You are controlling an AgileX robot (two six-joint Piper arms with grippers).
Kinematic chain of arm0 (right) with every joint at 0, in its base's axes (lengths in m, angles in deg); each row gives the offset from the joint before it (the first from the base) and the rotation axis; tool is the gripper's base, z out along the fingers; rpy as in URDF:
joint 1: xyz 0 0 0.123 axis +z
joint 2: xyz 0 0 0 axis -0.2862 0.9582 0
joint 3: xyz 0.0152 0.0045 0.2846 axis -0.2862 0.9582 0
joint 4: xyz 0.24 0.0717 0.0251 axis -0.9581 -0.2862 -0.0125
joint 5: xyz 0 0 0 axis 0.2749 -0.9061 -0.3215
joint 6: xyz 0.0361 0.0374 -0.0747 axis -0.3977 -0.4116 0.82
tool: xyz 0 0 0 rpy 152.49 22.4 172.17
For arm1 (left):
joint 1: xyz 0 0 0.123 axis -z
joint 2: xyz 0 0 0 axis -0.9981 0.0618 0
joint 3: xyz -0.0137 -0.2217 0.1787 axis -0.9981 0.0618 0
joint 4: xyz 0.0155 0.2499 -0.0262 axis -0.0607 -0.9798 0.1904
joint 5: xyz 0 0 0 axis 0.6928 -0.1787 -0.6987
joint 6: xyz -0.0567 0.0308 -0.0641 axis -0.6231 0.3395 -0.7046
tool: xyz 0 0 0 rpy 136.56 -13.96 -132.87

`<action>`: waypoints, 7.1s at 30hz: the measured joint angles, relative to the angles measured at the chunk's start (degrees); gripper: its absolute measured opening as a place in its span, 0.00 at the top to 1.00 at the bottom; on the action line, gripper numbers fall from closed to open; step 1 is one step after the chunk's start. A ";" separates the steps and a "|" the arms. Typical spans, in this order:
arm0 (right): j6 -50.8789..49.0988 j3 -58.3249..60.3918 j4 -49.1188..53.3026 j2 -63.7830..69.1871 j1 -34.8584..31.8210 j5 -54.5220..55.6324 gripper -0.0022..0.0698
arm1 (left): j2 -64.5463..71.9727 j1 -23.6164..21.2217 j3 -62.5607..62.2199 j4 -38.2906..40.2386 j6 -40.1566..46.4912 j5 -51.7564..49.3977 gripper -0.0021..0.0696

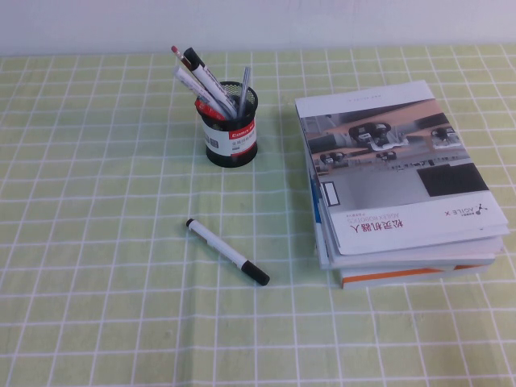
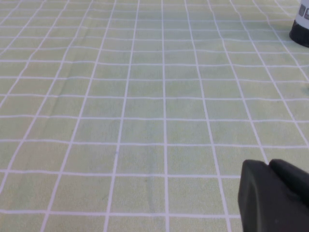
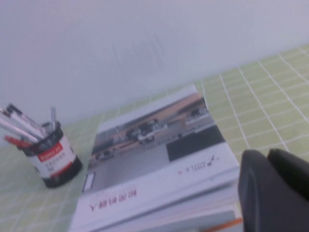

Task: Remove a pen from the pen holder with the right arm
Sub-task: 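Take a marker out of the pen holder and lay it on the table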

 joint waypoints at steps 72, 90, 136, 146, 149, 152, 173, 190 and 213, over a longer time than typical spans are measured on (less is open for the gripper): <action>37.08 -80.55 -14.97 104.28 28.74 -14.99 0.61 | 0.00 0.00 0.00 0.00 0.00 0.00 0.98; 62.14 -86.18 -14.97 114.30 31.51 0.86 0.54 | 0.00 0.00 0.00 0.00 0.00 0.00 0.98; 62.75 -107.35 -18.19 131.27 31.34 5.70 0.54 | 0.00 0.00 0.00 0.00 0.00 0.00 0.98; 62.75 -107.35 -19.02 132.89 31.34 7.59 0.54 | 0.00 0.00 0.00 0.00 0.00 0.00 0.98; 62.75 -107.35 -19.11 133.13 31.34 8.02 0.55 | 0.00 0.00 0.00 0.00 0.00 0.00 0.98; 62.75 -107.35 -19.25 133.13 31.34 8.62 0.56 | 0.00 0.00 0.00 0.00 0.00 0.00 0.98; 62.75 -109.10 -23.14 133.79 31.34 8.55 0.59 | 0.00 0.00 0.00 0.00 0.00 0.00 0.98; 63.14 -109.10 -23.36 133.98 31.34 8.91 0.78 | 0.00 0.00 0.00 0.00 0.00 0.00 0.98; 63.53 -109.14 -22.99 133.16 30.95 6.11 0.80 | 0.00 0.00 0.00 0.00 0.00 0.00 0.98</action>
